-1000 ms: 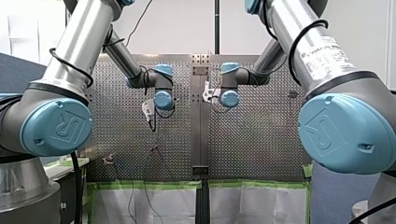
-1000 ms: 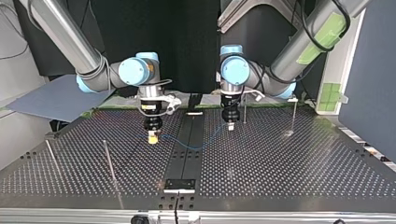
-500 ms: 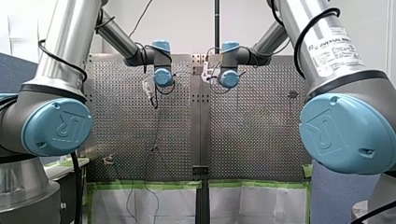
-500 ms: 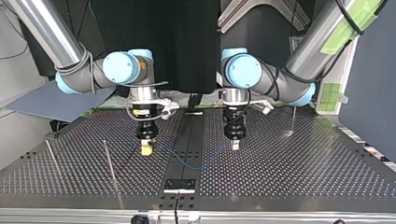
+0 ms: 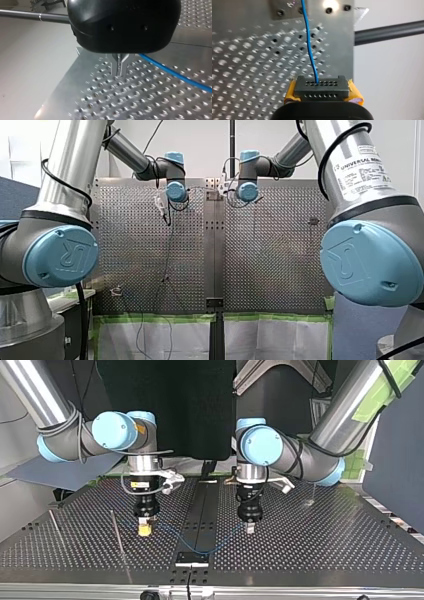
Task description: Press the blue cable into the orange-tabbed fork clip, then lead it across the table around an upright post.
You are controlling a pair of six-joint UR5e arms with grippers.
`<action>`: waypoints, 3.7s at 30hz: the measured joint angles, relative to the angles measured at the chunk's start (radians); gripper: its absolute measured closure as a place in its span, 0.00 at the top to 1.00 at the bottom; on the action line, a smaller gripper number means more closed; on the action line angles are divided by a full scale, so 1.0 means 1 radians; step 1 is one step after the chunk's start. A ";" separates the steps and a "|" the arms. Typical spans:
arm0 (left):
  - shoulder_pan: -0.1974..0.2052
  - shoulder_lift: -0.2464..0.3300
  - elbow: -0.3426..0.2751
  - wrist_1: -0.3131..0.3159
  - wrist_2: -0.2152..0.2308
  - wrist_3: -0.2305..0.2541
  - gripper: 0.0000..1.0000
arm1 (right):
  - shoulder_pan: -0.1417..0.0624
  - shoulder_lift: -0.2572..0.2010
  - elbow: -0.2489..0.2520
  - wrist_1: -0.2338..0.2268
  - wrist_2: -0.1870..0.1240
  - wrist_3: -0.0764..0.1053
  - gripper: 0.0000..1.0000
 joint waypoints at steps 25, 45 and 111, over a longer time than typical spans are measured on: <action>-0.063 -0.047 0.240 -0.212 0.057 0.032 0.02 | -0.085 -0.092 -0.028 0.107 0.026 0.039 0.00; -0.154 -0.172 0.436 -0.298 0.071 0.059 0.02 | -0.175 -0.093 -0.027 0.151 0.039 0.037 0.00; -0.279 -0.521 0.670 -0.371 0.046 0.122 0.02 | -0.344 0.034 0.114 0.126 -0.017 0.049 0.00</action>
